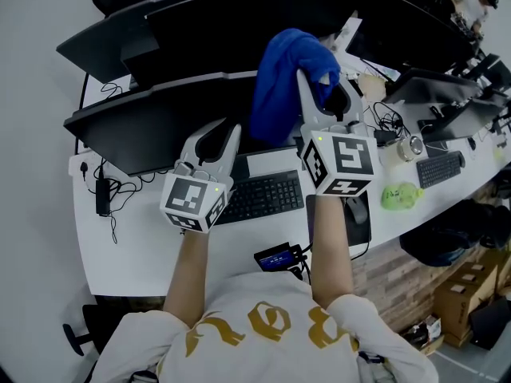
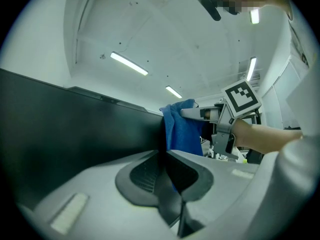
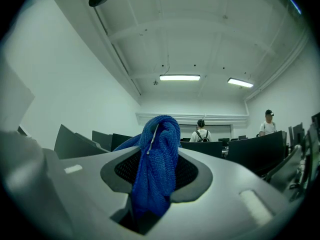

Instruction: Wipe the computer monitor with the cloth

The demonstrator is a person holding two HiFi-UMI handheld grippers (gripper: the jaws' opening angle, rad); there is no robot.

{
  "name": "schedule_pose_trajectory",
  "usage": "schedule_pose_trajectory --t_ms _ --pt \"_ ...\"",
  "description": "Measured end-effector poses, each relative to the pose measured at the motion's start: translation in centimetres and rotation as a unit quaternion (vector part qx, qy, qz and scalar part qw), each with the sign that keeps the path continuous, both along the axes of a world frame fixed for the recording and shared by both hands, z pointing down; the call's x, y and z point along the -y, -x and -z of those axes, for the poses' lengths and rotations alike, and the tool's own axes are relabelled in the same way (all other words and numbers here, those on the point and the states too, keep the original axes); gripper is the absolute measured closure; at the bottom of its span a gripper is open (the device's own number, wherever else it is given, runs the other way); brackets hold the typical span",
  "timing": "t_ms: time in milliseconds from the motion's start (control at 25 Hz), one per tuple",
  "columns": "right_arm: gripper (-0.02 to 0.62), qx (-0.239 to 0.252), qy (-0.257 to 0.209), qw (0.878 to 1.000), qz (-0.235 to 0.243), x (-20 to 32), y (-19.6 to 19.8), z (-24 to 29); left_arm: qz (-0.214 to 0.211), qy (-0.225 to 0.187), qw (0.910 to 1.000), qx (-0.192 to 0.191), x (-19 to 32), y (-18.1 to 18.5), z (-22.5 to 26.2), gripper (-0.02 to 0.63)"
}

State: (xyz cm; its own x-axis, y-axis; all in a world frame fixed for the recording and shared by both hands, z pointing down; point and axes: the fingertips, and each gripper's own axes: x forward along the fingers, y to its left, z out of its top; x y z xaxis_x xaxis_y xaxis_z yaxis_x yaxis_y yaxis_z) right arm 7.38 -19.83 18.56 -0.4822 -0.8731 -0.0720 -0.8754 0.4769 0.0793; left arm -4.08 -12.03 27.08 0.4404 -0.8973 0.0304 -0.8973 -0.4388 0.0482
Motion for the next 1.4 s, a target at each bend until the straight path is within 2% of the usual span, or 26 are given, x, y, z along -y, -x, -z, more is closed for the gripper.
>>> schedule_pose_trajectory --t_ms 480,1400 --pt "0.42 0.019 0.001 1.0 -0.009 0.7 -2.6 -0.1 -0.007 0.01 0.9999 -0.003 0.5 -1.9 -0.9 0.56" --pt "0.42 0.06 0.014 0.998 -0.024 1.3 -5.4 -0.5 -0.014 0.023 0.9996 0.003 0.7 -2.3 -1.6 0.56"
